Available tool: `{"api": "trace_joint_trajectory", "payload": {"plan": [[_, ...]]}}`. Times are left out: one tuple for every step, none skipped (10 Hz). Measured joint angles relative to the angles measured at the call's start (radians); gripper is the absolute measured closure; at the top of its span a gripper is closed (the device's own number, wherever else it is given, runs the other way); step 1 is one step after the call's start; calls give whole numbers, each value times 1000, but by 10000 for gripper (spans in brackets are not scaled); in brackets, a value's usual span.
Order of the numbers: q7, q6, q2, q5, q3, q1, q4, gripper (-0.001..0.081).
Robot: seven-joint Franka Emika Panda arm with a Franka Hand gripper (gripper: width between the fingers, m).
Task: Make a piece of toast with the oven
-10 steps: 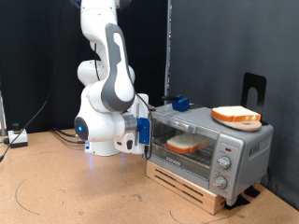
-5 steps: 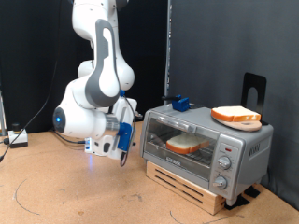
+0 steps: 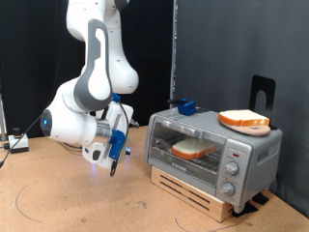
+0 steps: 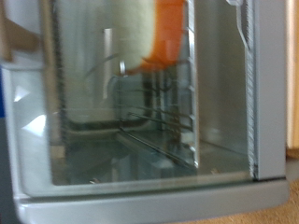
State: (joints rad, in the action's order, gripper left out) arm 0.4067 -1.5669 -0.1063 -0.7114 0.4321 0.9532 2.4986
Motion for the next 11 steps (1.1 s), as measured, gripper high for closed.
{"api": "trace_joint_trajectory", "payload": {"plan": [[1,52,-42,8,-1,0,-55,-1],[5,94,-90,13,0,0,-112,-1],[5,116,-133,16,2,-2,-164,-1],[-1,120,-173,26,6,-9,-209,-1],[-19,81,-204,20,11,-20,-241,-1],[-29,55,-220,18,13,-32,-253,-1],[-29,59,-220,18,13,-32,-253,-1],[-29,59,-228,-18,17,-33,-256,-1],[-37,54,-250,-53,26,-39,-271,-1],[-64,53,-281,-61,33,-53,-298,-1],[-87,52,-315,-64,38,-69,-332,-1]]}}
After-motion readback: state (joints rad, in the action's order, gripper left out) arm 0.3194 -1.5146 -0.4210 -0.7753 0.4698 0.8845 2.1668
